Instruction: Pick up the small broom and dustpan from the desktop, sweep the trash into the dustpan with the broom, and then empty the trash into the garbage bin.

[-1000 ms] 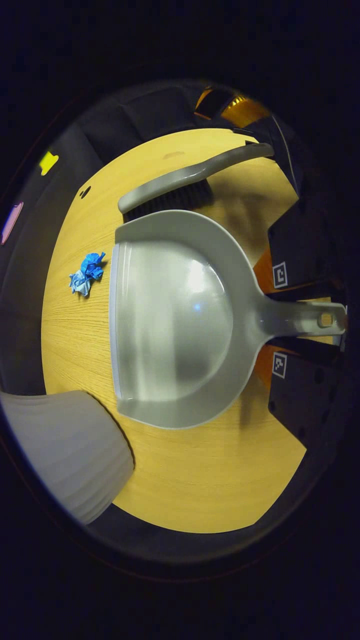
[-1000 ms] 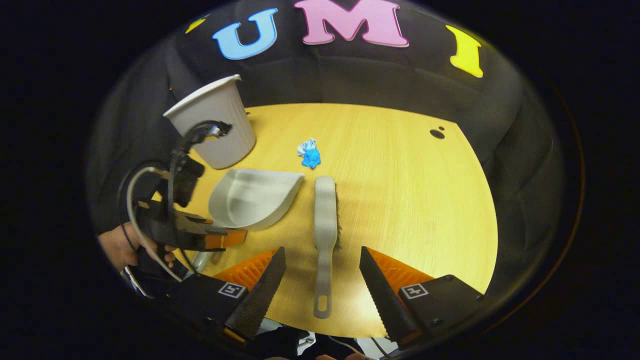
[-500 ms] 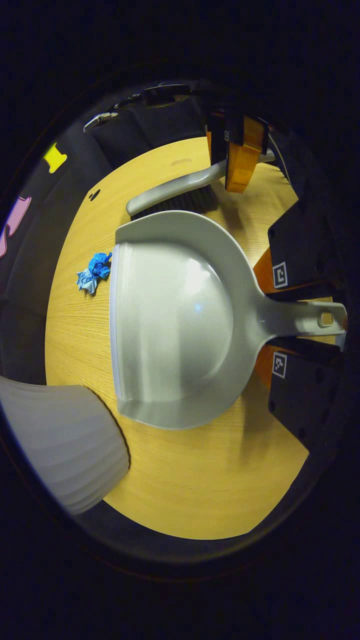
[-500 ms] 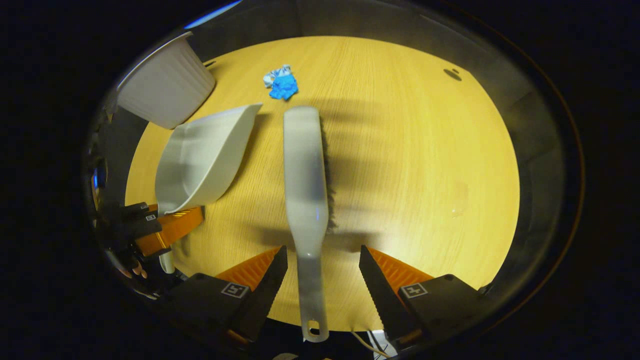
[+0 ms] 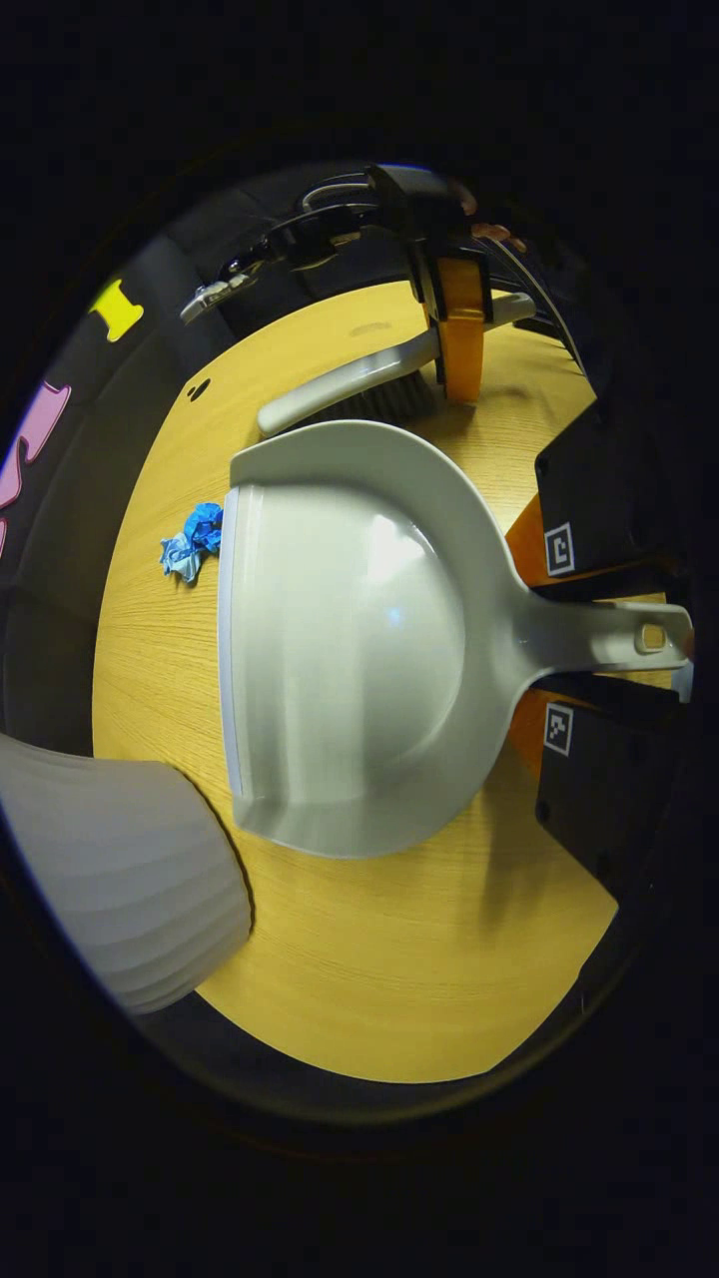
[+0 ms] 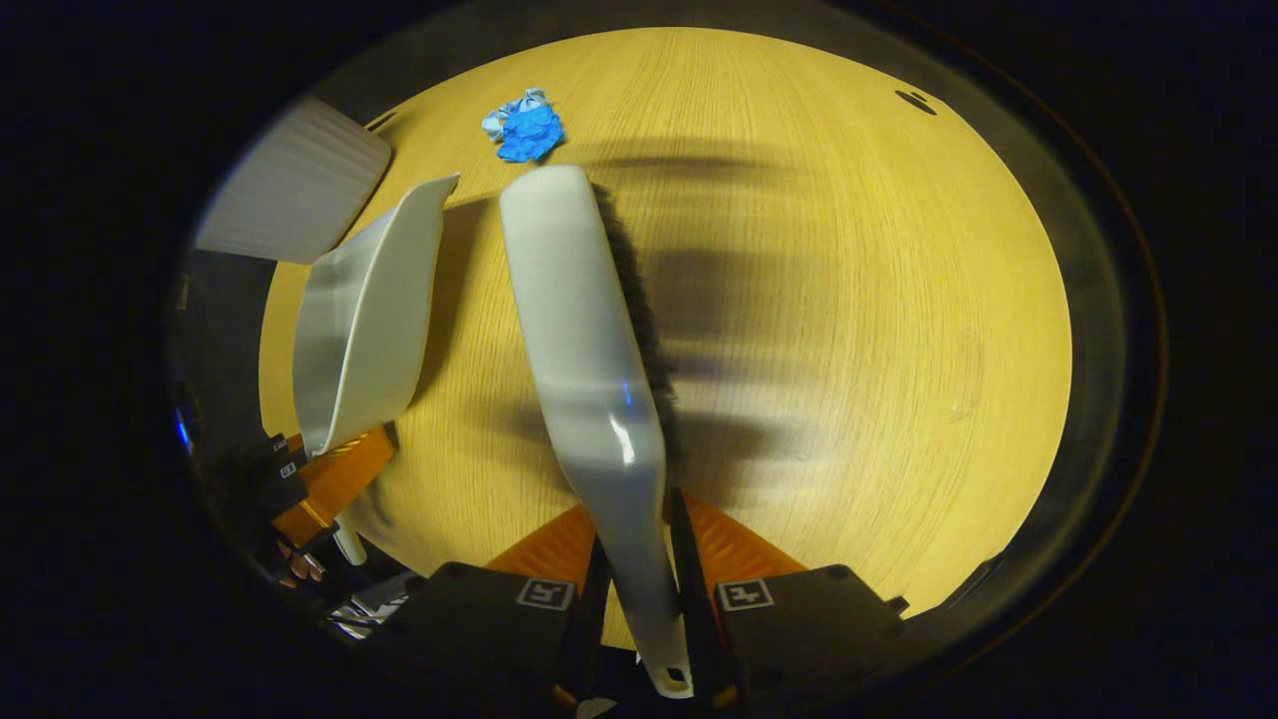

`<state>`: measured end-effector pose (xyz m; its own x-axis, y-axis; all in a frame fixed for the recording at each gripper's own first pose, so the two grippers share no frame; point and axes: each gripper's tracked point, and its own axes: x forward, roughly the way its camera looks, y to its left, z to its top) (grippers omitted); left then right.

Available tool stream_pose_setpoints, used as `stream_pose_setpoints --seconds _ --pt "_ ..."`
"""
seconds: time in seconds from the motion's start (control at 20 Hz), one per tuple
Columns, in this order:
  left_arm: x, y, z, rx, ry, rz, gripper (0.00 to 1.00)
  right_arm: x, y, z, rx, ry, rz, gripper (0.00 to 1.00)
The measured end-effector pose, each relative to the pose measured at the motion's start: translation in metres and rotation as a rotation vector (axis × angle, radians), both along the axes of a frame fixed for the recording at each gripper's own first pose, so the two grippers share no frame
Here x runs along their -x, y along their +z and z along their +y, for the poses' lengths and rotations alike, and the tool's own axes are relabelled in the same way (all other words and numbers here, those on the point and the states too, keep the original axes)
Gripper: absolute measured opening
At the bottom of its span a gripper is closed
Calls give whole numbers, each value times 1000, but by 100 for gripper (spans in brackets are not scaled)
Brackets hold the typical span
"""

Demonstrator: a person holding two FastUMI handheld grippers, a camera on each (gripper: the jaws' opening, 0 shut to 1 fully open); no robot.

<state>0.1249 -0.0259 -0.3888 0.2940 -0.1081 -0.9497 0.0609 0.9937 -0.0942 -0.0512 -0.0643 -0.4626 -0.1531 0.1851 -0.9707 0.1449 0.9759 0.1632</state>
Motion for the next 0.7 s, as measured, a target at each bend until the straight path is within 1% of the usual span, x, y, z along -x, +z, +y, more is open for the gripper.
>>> stream_pose_setpoints --seconds 0.1,0.15,0.2,0.25,0.3,0.35,0.4,0.45,0.6,0.7 --pt "0 0 0 -7 -2 4 29 -4 1 2 -16 25 -10 29" --pt "0 0 0 -15 -3 8 29 -8 1 2 -24 47 -22 29" --pt "0 1 0 -24 -7 12 30 -14 0 -3 -16 68 -38 33" --pt "0 1 0 -31 -20 15 30 -20 0 -8 -15 90 -46 26" --pt "0 0 0 -35 -32 18 29 -29 0 -13 -12 111 -54 31" --pt "0 1 0 -35 -37 21 30 -41 1 -21 -5 142 -71 30" --pt "1 1 0 -37 -39 33 30 -55 2 -30 7 177 -96 25" --pt "1 0 1 -40 -43 49 30 -71 4 -39 20 209 -117 25" --pt "1 1 5 -95 -102 91 30 -122 2 -62 36 250 -149 25" --pt "2 1 9 -135 -152 119 29 -158 -6 -78 62 295 -174 25"
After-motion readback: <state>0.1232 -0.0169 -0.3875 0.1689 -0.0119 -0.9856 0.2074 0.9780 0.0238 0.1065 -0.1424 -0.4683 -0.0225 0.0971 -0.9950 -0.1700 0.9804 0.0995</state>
